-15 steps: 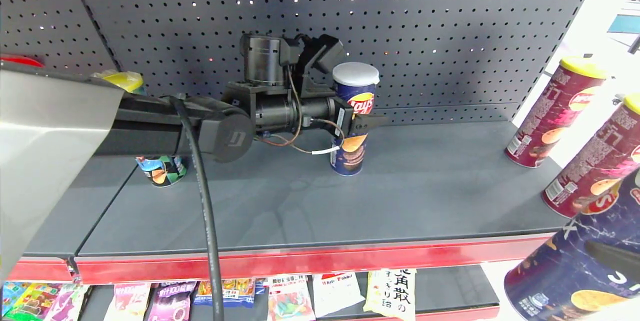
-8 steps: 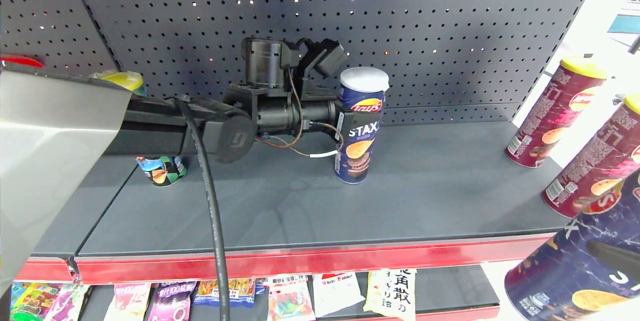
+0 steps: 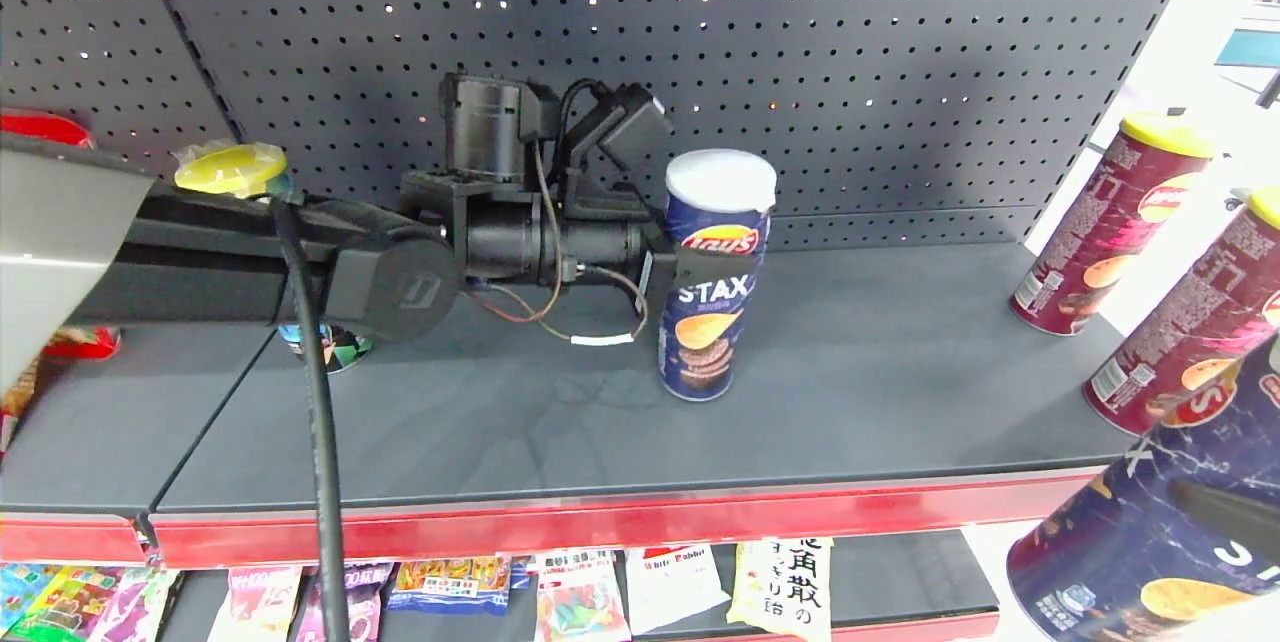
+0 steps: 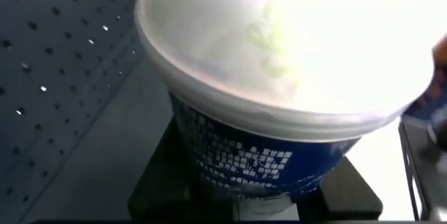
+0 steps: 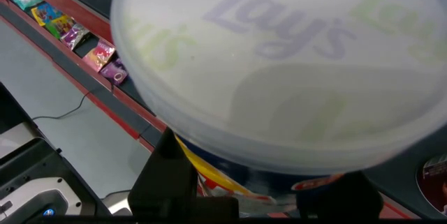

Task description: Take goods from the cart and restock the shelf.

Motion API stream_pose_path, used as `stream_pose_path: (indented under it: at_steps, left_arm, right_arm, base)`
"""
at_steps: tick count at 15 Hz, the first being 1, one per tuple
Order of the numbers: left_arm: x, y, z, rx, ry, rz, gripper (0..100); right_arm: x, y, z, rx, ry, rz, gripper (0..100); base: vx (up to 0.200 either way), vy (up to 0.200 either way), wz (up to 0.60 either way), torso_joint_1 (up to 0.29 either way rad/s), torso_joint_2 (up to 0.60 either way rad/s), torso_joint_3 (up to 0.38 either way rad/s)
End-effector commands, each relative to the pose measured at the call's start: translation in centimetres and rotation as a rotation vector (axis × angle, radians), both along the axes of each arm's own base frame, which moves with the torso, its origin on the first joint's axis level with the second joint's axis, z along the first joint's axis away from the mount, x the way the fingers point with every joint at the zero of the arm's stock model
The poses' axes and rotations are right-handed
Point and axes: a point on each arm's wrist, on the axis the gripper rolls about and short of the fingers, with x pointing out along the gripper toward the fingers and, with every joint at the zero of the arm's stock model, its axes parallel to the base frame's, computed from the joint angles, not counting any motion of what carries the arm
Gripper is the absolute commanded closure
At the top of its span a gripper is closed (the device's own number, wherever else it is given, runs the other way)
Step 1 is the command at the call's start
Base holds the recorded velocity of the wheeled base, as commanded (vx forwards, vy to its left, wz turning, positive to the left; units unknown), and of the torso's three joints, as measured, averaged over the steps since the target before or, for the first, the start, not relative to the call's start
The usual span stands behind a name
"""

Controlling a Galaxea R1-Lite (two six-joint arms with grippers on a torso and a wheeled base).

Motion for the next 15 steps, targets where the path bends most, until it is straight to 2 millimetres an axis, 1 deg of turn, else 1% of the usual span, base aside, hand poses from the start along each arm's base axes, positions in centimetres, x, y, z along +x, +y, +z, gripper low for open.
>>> stream_pose_path:
  at_steps: [1,2,4,6,11,15]
  left_arm:
    - [-2.6,1.8,-0.3,0.036,-0.018,-0.05,100]
    - [-3.4,2.0,-0.4,0.042,-0.009,-0.057,100]
    - [-3.6,2.2,-1.0,0.054,0.004,-0.052,100]
    - [-3.8,2.4,-0.5,0.046,0.006,-0.048,100]
    - [-4.3,2.7,0.5,0.009,0.076,-0.03,100]
    - [-4.6,2.8,0.3,0.015,0.081,-0.032,100]
  right_arm:
    - [0.1,0.0,0.0,-0.001,0.002,0.001,100]
    - [0.1,0.0,0.0,-0.001,0.002,0.001,100]
    - [0.0,0.0,0.0,0.0,0.001,0.001,100]
    - [0.1,0.0,0.0,-0.001,0.002,0.001,100]
    - [0.0,0.0,0.0,-0.001,0.002,0.001,100]
    - [0.1,0.0,-0.1,-0.002,0.004,0.001,100]
  base:
    - [0.0,0.0,0.0,0.0,0.0,0.0]
    - [0.0,0.0,0.0,0.0,0.0,0.0]
    - [0.0,0.0,0.0,0.0,0.0,0.0]
    - [0.0,0.0,0.0,0.0,0.0,0.0]
    - [0.0,0.0,0.0,0.0,0.0,0.0]
    - [0.0,0.0,0.0,0.0,0.0,0.0]
